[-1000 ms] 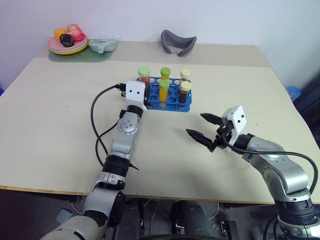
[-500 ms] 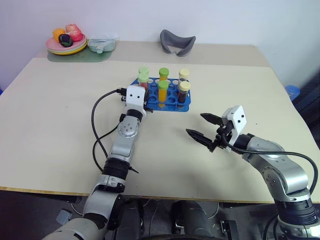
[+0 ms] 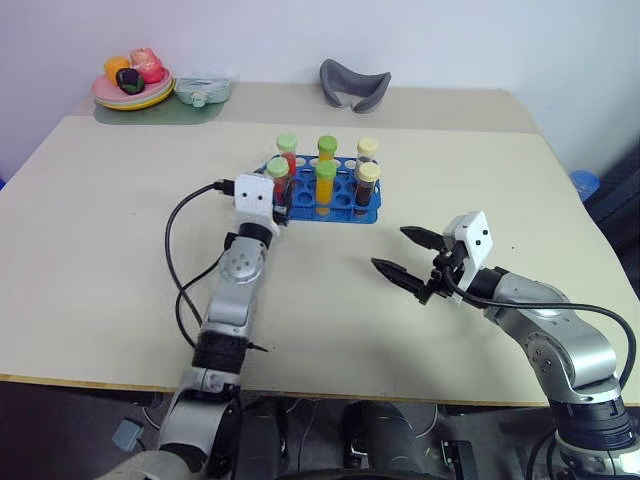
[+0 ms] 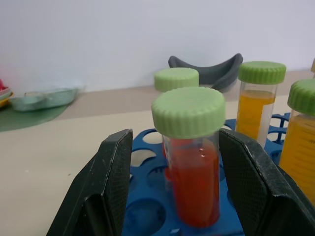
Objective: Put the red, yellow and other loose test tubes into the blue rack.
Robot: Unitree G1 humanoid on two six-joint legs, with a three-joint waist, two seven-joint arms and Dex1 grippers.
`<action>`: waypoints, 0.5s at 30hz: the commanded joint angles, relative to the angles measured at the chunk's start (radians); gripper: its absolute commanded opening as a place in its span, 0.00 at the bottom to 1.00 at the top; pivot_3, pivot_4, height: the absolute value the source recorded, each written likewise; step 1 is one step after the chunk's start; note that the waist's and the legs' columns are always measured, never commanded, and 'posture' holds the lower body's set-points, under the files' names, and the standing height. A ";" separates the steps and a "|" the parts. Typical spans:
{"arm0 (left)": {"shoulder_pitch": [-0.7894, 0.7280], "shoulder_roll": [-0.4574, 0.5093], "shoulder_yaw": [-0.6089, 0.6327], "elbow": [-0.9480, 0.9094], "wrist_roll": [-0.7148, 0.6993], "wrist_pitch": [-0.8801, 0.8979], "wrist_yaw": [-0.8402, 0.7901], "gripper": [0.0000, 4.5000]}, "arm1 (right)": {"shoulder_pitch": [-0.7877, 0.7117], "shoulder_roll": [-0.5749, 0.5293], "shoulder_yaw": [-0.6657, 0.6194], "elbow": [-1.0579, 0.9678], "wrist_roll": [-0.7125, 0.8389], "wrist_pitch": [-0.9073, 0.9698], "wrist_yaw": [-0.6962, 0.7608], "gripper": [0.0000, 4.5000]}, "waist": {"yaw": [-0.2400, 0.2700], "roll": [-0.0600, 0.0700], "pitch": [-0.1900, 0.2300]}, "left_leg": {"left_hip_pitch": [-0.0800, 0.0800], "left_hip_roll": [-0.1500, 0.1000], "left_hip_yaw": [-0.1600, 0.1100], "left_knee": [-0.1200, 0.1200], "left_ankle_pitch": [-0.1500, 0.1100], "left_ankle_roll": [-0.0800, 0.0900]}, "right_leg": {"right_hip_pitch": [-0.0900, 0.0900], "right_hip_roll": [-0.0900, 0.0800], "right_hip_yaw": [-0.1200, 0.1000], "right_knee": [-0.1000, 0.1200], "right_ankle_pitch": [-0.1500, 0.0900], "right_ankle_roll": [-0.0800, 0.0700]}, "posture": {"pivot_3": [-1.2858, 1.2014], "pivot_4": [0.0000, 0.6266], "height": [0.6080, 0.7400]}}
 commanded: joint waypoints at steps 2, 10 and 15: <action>0.158 0.113 0.063 -0.281 -0.110 0.119 -0.136 0.61 | 0.007 -0.046 -0.058 -0.013 0.001 -0.032 0.041 0.99 | -0.002 0.001 0.000 | 0.000 0.000 0.000 0.000 0.000 0.000 | 0.000 0.000 0.000 0.000 0.000 0.000 | 0.52 0.24 0.55; 0.379 0.397 0.225 -0.386 -0.284 0.231 -0.422 0.61 | 0.088 -0.185 -0.215 0.070 0.001 -0.080 0.151 0.99 | 0.006 0.001 0.000 | 0.001 0.000 -0.001 0.000 -0.001 0.001 | 0.001 -0.001 0.000 -0.001 0.000 0.000 | 0.52 0.24 0.55; 0.455 0.537 0.364 -0.264 -0.334 0.212 -0.536 0.61 | 0.176 -0.260 -0.338 0.136 -0.003 -0.123 0.235 0.99 | 0.005 0.001 0.000 | 0.001 0.001 -0.001 -0.001 -0.003 0.005 | 0.001 0.000 0.000 -0.001 0.000 0.000 | 0.52 0.24 0.55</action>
